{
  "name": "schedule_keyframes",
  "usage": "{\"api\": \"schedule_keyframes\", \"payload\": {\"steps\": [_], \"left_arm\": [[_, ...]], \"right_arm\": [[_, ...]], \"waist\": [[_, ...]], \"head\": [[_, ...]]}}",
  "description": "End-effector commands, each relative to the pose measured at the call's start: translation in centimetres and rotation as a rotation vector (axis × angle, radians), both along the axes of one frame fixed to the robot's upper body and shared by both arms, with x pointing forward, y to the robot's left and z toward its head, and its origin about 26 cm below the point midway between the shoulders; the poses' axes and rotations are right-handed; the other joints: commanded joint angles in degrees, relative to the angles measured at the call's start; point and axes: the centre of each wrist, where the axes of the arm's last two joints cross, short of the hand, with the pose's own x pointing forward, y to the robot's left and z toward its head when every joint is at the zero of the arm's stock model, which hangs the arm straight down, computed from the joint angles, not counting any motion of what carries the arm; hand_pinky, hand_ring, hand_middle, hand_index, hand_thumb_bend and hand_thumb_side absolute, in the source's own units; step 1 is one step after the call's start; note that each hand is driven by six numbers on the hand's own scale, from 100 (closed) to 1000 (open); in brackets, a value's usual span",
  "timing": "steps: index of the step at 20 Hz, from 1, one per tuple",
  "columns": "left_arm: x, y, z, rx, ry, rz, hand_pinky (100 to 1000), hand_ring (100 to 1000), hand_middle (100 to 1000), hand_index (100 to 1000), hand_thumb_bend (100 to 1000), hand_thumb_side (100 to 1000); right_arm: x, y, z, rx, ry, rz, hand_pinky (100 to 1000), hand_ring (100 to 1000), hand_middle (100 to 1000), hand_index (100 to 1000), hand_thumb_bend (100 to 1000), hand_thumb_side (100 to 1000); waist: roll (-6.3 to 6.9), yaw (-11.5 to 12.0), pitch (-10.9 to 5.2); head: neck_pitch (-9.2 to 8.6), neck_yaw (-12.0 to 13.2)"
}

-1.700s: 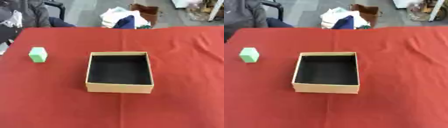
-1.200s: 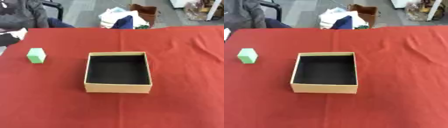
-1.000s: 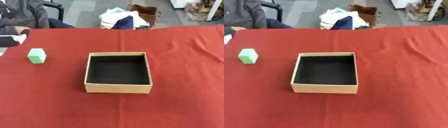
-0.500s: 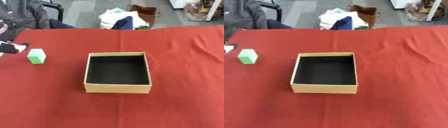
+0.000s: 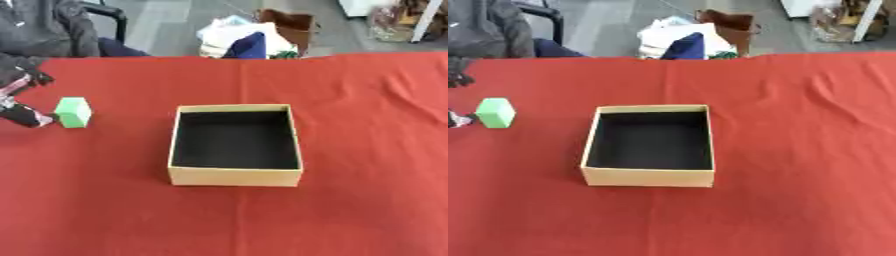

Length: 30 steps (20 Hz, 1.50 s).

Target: Pick up objects on the table and place them in the box.

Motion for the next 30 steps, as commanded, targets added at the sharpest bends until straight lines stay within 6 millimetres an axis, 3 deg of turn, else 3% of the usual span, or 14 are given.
{"api": "schedule_keyframes", "payload": {"steps": [1, 8, 30], "left_arm": [[-0.2, 0.9, 2.2, -0.014, 0.005, 0.015, 852, 826, 785, 874, 413, 205], [0.3, 0.0, 3.3, -0.043, 0.017, -0.004, 849, 827, 791, 873, 408, 208], [1.3, -0.7, 2.8, 0.003, -0.022, 0.029, 860, 832, 784, 873, 403, 159]], "right_arm": [[-0.1, -0.3, 0.7, -0.016, -0.019, 0.001, 648, 762, 803, 908, 100, 529], [-0.1, -0.2, 0.7, -0.008, -0.019, 0.006, 647, 762, 802, 908, 100, 529], [0.1, 0.1, 0.8, 0.007, -0.025, 0.027, 645, 762, 800, 906, 100, 529]], "waist": [[-0.06, 0.0, -0.82], [-0.28, -0.2, -0.39], [-0.55, -1.4, 1.43]], "head": [[0.38, -0.1], [0.36, 0.1], [-0.11, 0.3]]}}
